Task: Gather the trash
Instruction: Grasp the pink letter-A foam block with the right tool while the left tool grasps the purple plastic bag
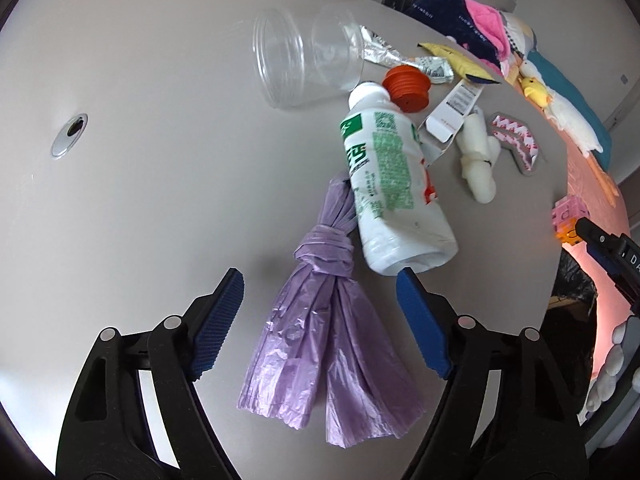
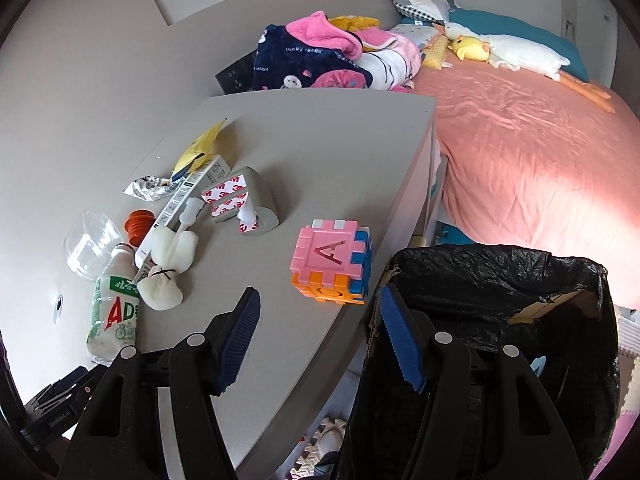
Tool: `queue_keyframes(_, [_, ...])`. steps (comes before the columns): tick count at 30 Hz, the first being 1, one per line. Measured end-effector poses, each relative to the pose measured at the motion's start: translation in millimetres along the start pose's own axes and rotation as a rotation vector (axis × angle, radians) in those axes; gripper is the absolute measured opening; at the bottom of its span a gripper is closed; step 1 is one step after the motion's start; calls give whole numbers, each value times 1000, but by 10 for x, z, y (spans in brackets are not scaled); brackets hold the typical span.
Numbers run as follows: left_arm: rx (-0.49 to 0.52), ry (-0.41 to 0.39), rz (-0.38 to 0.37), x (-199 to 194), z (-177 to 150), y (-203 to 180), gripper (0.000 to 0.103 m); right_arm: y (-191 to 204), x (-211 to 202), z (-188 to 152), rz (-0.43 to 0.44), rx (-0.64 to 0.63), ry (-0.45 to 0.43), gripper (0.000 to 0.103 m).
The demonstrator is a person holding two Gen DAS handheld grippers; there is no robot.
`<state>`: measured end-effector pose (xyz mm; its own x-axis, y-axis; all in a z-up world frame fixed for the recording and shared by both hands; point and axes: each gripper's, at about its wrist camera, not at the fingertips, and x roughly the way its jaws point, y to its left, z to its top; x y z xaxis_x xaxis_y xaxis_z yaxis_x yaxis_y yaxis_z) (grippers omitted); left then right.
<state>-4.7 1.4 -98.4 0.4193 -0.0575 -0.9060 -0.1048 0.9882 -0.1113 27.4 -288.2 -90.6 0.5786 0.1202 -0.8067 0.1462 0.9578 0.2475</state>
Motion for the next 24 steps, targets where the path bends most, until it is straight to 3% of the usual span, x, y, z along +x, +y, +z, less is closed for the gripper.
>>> queue_keyframes(7, [59,-1,63,74,17,-19,68,-10,211,77,-29,3,7,63])
queue_keyframes(8, [65,-4,71,80,18,-21,68,-5,235,80,-31,0,10,62])
queue_keyframes(10, [76,-8,91,92,20,-21,68,7,285,74,-27,-7,23,47])
queue_keyframes(14, [74,-24,98,92,18,42,68,91,305,68,-19,-46,19,46])
queue_keyframes(16, [76,-27,96,80,31,50,60,133,315,62,-11,-59,24,46])
queue_keyframes(18, [75,-31,96,56,53,70,29,163,316,60,3,-62,31,45])
queue_keyframes(19, [66,-28,91,53,70,87,24,171,313,58,13,-59,36,45])
queue_keyframes(24, [-34,-51,55,-15,41,297,19,228,266,38,45,-72,47,45])
